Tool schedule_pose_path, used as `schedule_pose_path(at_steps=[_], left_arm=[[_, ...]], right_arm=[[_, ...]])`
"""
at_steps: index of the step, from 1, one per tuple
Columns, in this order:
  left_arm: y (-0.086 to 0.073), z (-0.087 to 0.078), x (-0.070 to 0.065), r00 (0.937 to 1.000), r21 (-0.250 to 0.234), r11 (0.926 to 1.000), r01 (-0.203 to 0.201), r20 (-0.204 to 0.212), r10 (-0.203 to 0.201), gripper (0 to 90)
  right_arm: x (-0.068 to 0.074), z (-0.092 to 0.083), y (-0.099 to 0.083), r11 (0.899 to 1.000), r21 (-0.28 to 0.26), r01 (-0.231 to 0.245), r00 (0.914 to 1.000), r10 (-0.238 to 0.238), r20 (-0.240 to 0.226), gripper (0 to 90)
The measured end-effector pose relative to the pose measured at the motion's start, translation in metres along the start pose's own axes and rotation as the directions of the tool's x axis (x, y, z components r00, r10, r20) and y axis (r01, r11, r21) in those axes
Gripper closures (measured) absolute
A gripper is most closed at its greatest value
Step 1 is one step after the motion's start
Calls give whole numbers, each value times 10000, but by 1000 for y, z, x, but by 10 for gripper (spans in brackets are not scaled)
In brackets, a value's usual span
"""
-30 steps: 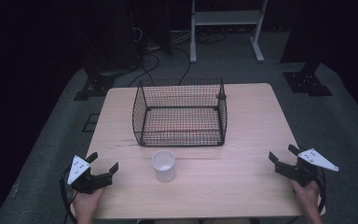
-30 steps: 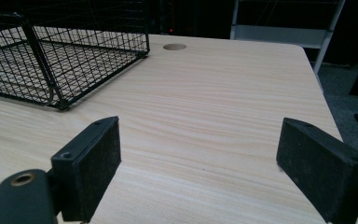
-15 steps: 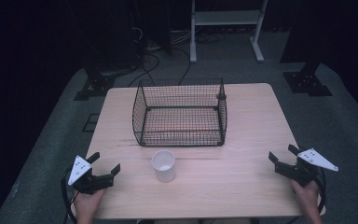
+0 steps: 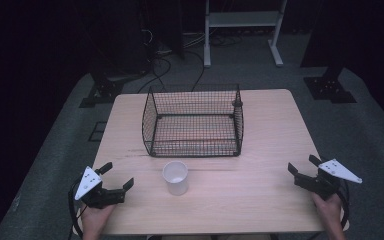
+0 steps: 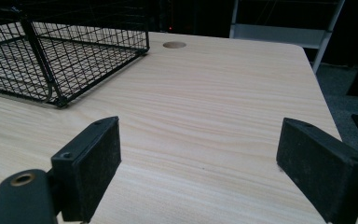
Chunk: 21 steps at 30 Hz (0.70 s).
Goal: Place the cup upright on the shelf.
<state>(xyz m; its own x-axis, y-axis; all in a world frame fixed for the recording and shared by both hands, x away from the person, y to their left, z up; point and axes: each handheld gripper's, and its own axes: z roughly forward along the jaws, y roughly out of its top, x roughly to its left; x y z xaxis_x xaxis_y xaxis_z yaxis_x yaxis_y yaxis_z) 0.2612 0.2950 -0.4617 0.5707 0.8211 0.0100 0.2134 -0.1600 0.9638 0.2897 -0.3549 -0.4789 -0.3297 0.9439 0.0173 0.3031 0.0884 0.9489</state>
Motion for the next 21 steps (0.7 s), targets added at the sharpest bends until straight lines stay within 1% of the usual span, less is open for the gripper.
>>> schedule_pose_path(at_steps=[3,5,9,11,16,21], left_arm=[[0,1,-2,10000,30,10000,-59,67,59,24],[2,2,-5,9996,-23,9999,-133,258,134,24],[4,4,-10,9981,11,9992,-404,472,403,25],[5,6,-13,9968,74,9985,-535,602,529,25],[6,10,-18,9941,-9,9980,-629,885,627,23],[7,15,-25,9904,135,9962,-855,1103,835,23]], right_arm=[[0,0,0,10000,0,-21,10000,21,-2,129],[0,0,0,10000,5,-14,10000,14,-8,129],[-1,0,0,10000,-1,-77,10000,77,-2,129],[-1,0,0,10000,-12,-69,10000,69,-1,129],[-1,0,0,10000,-15,-56,10000,56,-3,129],[0,0,0,10000,-3,-30,10000,30,19,129]])
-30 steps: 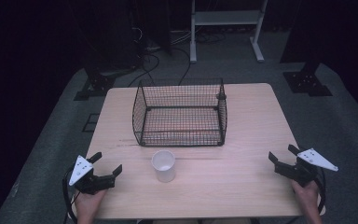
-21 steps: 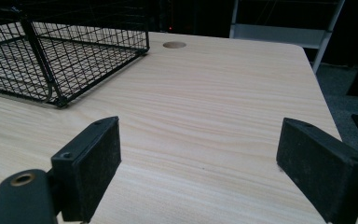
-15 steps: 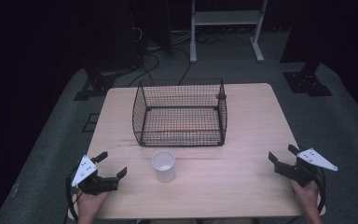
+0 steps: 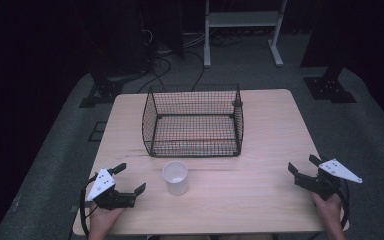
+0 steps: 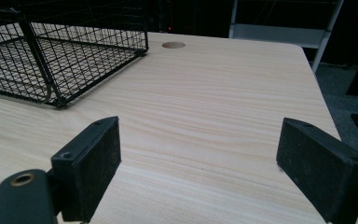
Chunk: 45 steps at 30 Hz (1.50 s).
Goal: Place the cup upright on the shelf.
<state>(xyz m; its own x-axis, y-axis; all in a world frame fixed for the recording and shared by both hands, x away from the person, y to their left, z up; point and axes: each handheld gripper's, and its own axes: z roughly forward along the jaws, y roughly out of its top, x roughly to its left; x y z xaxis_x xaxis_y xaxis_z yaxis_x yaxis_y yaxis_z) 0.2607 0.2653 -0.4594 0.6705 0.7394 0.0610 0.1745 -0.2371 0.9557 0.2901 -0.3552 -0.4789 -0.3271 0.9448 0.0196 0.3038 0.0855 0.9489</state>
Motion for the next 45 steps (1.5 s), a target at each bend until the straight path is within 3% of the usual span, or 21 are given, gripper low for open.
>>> schedule_pose_path(at_steps=[14,28,45], left_arm=[[7,9,-13,9960,13,9997,-242,862,240,23],[7,18,-20,9893,383,9980,-513,1385,455,23],[13,25,-30,9808,372,9973,-636,1871,555,23]], right_arm=[[0,0,0,10000,-6,4,10000,-4,6,129],[1,0,0,10000,27,24,10000,-24,0,129],[1,1,0,10000,28,33,10000,-33,-17,129]])
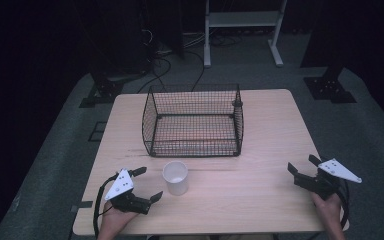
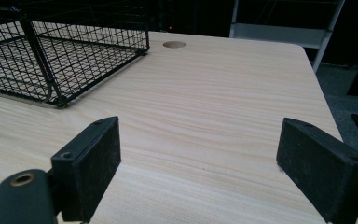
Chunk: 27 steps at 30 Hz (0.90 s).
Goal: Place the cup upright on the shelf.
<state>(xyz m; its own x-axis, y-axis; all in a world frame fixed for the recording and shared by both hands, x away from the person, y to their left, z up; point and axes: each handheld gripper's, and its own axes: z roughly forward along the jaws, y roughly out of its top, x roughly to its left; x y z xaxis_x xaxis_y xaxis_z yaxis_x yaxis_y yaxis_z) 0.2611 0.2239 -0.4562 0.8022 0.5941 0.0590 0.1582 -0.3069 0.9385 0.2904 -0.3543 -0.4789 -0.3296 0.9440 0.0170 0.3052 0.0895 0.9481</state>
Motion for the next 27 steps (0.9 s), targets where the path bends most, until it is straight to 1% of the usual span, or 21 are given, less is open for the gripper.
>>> schedule_pose_path(at_steps=[7,13,24,27], left_arm=[[2,6,-3,9998,48,10000,-68,182,67,23],[5,12,-6,9992,204,9997,-163,382,155,23],[6,22,-10,9978,507,9982,-309,599,278,23],[8,24,-11,9974,539,9977,-420,611,387,23]], right_arm=[[0,0,0,10000,-5,10,10000,-10,9,129],[0,0,0,10000,-1,17,10000,-17,8,129],[1,0,0,10000,11,37,10000,-37,-13,129],[1,0,0,10000,17,47,10000,-47,-11,129]])
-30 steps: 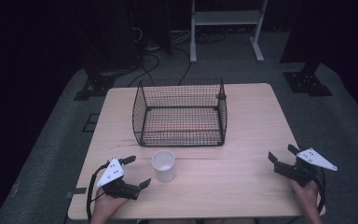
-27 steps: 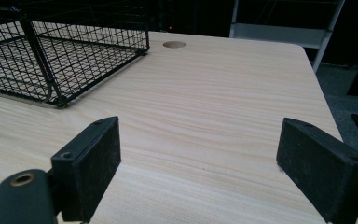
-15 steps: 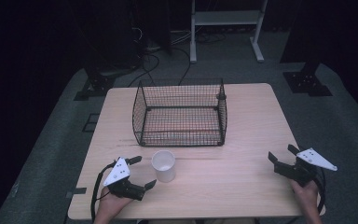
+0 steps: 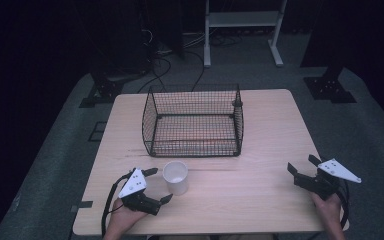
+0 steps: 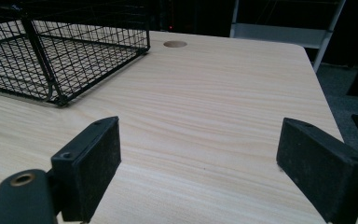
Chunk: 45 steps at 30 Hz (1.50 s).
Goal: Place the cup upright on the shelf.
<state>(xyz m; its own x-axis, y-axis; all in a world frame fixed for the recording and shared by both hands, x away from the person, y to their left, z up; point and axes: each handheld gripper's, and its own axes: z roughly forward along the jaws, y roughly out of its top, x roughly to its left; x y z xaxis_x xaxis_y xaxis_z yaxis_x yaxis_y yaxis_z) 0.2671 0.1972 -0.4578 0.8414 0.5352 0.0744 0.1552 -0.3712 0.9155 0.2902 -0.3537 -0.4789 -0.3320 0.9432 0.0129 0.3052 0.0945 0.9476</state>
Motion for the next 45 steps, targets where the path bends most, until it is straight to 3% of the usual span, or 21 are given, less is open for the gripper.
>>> schedule_pose_path(at_steps=[4,14,22,28,45], left_arm=[[2,5,0,9999,31,10000,-14,130,13,23],[5,25,2,9990,626,9980,28,444,-56,23],[8,30,3,9988,603,9982,43,482,-72,23],[10,37,3,9993,867,9962,-66,382,33,25],[16,42,7,9987,1194,9923,-314,436,264,162]], right_arm=[[0,0,0,10000,6,2,10000,-2,7,129],[0,0,0,10000,21,-3,10000,3,9,129],[0,0,0,10000,22,2,10000,-3,6,129],[0,0,0,10000,24,-10,10000,10,8,129],[0,0,0,10000,14,14,10000,-14,-6,129]])
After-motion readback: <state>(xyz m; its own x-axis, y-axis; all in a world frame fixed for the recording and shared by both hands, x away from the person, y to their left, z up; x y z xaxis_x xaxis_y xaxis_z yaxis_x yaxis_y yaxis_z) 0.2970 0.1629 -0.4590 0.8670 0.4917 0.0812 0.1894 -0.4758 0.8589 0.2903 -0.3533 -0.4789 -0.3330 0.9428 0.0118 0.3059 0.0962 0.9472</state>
